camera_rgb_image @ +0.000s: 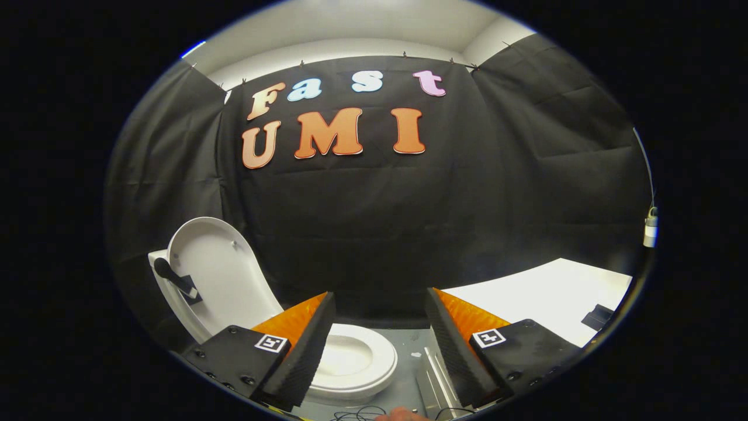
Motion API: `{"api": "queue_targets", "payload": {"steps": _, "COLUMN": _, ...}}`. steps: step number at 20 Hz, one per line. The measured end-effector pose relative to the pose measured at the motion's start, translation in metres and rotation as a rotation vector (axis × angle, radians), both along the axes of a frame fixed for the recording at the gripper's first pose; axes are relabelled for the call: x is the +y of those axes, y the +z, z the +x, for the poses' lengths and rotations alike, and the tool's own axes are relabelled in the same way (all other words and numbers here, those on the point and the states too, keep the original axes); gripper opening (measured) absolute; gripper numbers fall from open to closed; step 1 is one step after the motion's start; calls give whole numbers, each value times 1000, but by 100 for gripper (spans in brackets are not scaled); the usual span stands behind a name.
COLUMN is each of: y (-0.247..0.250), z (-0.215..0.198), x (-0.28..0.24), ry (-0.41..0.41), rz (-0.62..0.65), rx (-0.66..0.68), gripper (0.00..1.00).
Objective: Open the toilet lid.
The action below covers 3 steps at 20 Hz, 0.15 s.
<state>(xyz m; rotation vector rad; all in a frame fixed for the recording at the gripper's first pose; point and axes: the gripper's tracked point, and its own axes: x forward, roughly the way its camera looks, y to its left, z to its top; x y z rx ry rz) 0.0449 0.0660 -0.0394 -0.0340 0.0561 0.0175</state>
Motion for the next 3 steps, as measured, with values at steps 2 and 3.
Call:
{"api": "queue_targets", "payload": {"steps": 2, "y": 0, "z": 2, "x": -3, "ry": -11, "rz": 1, "rx": 2, "gripper": 99}}
{"api": "queue_targets", "payload": {"steps": 3, "y": 0, "z": 2, "x": -5, "ry": -17, "rz": 2, "rx": 2, "gripper": 99}}
